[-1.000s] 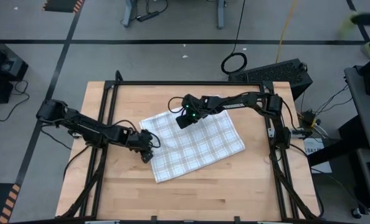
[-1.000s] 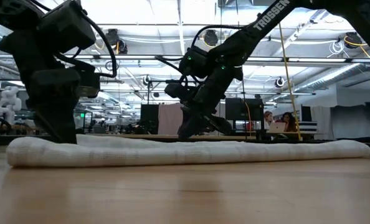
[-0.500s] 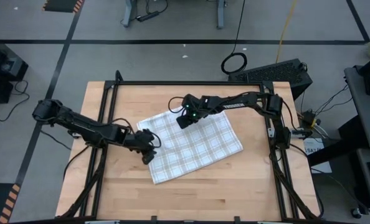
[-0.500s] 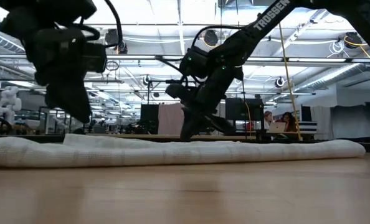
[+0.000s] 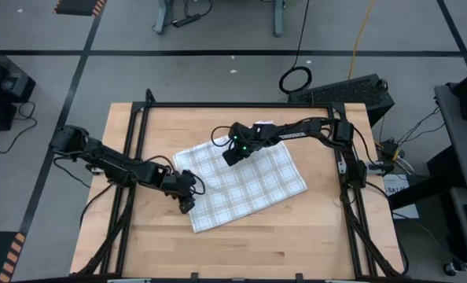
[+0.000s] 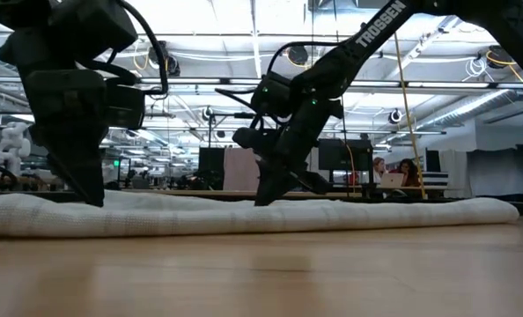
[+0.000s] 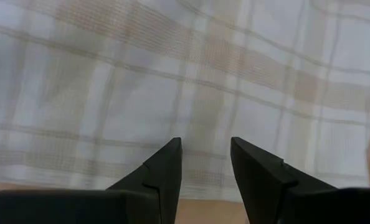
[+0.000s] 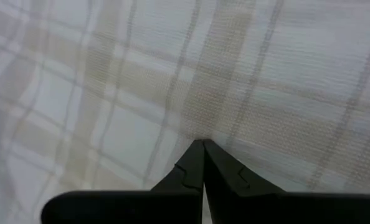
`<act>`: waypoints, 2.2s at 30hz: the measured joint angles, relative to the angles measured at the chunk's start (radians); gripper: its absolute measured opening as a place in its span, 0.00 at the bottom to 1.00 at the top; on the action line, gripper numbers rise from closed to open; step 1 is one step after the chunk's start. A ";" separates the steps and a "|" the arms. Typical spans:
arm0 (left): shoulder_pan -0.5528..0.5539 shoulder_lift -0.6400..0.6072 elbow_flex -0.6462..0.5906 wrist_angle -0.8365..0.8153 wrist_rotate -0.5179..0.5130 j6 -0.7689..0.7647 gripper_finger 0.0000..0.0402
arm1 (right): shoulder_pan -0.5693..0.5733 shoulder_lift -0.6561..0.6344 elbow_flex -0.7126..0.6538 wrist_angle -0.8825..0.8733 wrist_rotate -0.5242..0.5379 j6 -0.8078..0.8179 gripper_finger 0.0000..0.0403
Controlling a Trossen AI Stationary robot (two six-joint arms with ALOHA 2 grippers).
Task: Roll towel
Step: Roll the towel
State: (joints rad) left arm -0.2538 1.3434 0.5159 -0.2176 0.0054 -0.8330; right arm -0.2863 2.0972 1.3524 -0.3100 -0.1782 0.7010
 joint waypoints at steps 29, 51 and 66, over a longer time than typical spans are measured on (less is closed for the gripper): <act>-0.072 0.000 0.119 -0.149 0.051 -0.102 0.36 | -0.011 -0.063 -0.007 -0.006 0.000 -0.120 0.00; 0.395 -0.003 0.186 -0.238 0.004 0.502 0.36 | 0.305 -0.419 -0.003 -0.741 0.158 0.237 0.00; 0.603 -0.003 0.113 -0.262 0.227 0.631 0.36 | 0.461 -0.420 -0.003 -0.834 0.330 0.250 0.00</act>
State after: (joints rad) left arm 0.3492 1.3407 0.6292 -0.4792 0.2323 -0.2022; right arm 0.1748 1.6775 1.3499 -1.1444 0.1522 0.9512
